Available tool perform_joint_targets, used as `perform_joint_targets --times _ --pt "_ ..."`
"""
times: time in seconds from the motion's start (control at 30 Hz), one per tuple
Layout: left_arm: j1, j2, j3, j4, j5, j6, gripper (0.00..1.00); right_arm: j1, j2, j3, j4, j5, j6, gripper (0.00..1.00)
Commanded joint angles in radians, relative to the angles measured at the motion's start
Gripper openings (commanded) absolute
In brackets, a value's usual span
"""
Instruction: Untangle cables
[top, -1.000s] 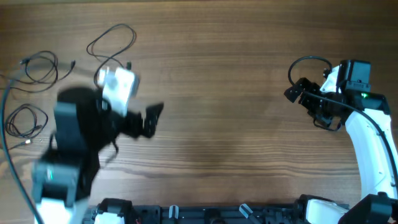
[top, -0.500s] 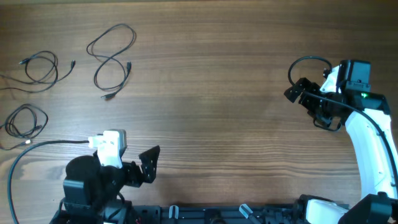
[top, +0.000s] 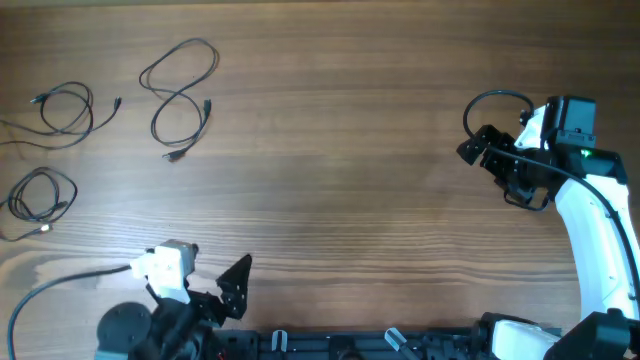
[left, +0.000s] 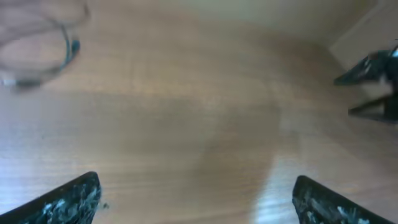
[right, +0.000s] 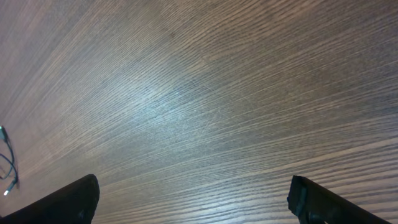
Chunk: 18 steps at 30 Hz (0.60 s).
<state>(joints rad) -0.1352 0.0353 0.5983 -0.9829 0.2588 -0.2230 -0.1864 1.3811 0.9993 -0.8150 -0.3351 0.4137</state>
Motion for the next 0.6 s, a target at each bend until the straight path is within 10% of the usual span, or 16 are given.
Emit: perform_joint_targets --times 0.0,0.57 --pt "0.010 -0.031 -0.080 0.120 -0.051 -0.002 1.00 -0.001 -0.017 0.014 0.000 0.006 -0.018 1.00" --pt "0.021 -0.032 -0.489 0.755 -0.175 0.010 1.00 -0.001 -0.017 0.014 0.000 0.006 -0.019 1.00"
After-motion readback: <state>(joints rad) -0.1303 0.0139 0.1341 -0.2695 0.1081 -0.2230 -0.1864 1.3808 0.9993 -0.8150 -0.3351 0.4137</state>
